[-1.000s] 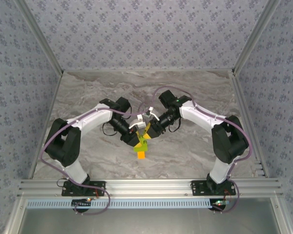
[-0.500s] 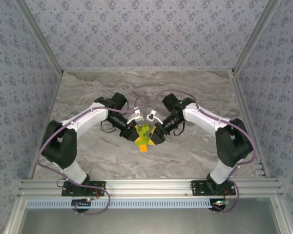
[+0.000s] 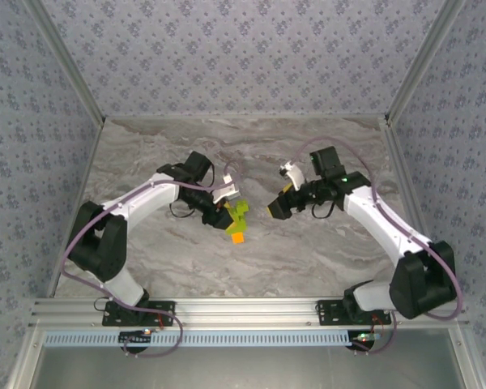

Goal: Assemble a carrot with lego

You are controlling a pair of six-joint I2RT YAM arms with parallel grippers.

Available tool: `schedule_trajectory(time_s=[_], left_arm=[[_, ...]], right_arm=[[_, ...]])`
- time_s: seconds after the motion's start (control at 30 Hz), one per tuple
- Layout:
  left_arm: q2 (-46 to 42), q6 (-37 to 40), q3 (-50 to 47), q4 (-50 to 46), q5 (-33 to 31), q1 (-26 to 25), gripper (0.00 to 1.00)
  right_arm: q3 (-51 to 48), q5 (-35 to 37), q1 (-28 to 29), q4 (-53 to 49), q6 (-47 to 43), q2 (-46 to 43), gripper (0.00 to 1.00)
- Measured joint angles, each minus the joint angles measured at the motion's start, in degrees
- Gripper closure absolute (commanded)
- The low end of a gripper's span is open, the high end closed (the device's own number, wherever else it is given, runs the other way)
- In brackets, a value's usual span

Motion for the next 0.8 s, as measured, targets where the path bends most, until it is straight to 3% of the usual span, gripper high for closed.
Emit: schedule_trajectory(time_s=[0.3,0.43,0.63,0.8], left_arm=[[-7.48,-4.68,-8.31,12.72,-11.65,0.00,0.79],[-8.33,-5.05,-7.85,14.12,-9.46,0.28,0.76],[1.22,-3.02,-1.07,8.76,-1.09,0.66,0.79],[5.29,-1.77,-0.09,5.35,1.79,0.66,0.74]], right_arm=[[-2.27,4.39,-1.22,4.46,3.80,-2.01,0.10],[-2.58,4.46,-1.20,5.22,4.42,-1.86,0.10],[-2.78,4.20,-1.20,6.19,4.83,-1.49,0.10],[-2.93,3.41,-1.20,6.43,4.83,0.00,0.10]])
